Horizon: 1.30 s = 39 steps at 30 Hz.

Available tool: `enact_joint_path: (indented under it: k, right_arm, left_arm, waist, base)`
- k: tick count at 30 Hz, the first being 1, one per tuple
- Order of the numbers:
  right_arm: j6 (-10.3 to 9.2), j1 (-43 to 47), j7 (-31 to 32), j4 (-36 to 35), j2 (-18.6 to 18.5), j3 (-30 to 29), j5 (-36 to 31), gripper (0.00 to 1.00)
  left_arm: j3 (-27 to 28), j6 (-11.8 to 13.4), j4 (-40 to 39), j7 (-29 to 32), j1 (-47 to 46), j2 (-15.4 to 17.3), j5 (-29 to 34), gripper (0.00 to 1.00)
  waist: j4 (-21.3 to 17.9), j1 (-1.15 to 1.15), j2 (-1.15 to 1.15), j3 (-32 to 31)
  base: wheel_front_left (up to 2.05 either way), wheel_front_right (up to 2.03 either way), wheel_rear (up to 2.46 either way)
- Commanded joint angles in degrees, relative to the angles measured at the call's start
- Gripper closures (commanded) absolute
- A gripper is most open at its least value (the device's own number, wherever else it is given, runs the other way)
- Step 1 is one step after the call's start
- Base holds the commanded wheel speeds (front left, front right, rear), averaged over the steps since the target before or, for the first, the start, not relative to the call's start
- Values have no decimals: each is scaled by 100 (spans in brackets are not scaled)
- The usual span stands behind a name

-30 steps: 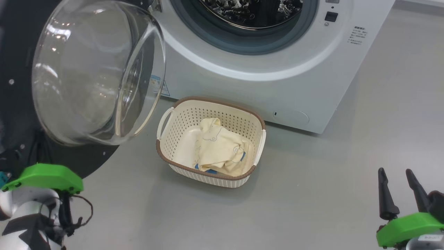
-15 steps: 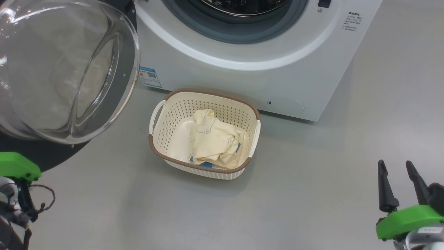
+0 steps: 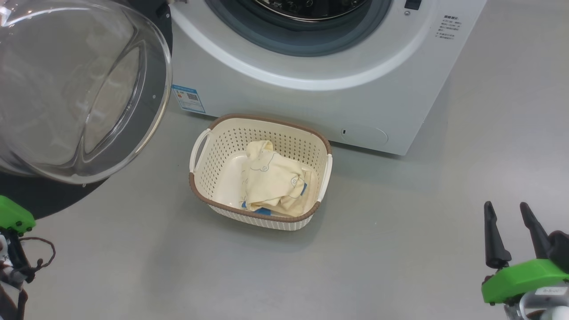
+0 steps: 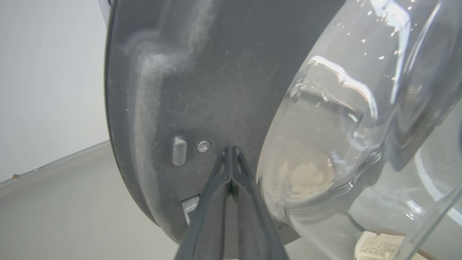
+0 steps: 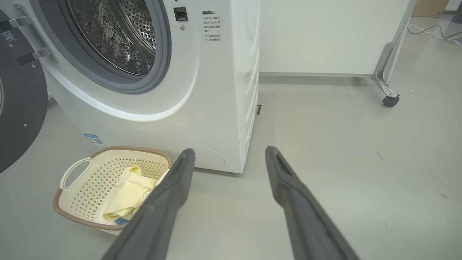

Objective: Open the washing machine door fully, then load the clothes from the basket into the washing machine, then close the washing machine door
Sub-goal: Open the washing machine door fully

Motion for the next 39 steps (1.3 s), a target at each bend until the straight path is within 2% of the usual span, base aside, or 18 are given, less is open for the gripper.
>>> enact_joint_path:
  k: [1,9,15,21,29,30,35,37,39]
  right_arm:
    - [-1,-190,-1,-162,-94,120,-43,0]
    - [-1,-179,1,-154,-94,129,-36,0]
    - [-1,-138,-17,-116,-94,120,-7,0]
    - [-1,-121,-39,-82,-94,100,14,0]
    - [-1,-53,-75,-1,-94,87,42,0]
    - [-1,-36,-74,0,-94,71,43,0]
    - [-1,-17,-67,9,-94,51,11,0]
    - [-1,-20,-67,17,-94,64,-3,0]
    - [-1,-4,-64,31,-94,66,-18,0]
  left_arm:
    - [281,615,-89,-94,-254,390,42,100]
    - [340,520,-49,-138,-206,430,57,100]
    - [360,456,-244,-159,61,280,148,100]
    - [350,475,-974,-163,547,-41,431,100]
    - [192,443,-2342,-164,1473,-434,720,99]
    - [142,423,-2474,-164,1556,-455,744,88]
    - [-138,347,-3141,-163,1893,-647,839,51]
    - [-287,316,-3364,-163,2014,-737,887,18]
    - [-440,301,-3538,-154,2129,-810,941,0]
  waist:
    - [-1,0,0,-9]
    - [-39,0,0,-65]
    - [-75,0,0,-140]
    - [-123,0,0,-216]
    - [-317,0,0,-414]
    - [-333,0,0,-428]
    - [-468,0,0,-482]
    - [-537,0,0,-497]
    - [-608,0,0,-515]
  base:
    - [0,0,0]
    - [0,0,0]
    - [0,0,0]
    - [0,0,0]
    - [0,0,0]
    - [0,0,0]
    - [0,0,0]
    - [0,0,0]
    - [0,0,0]
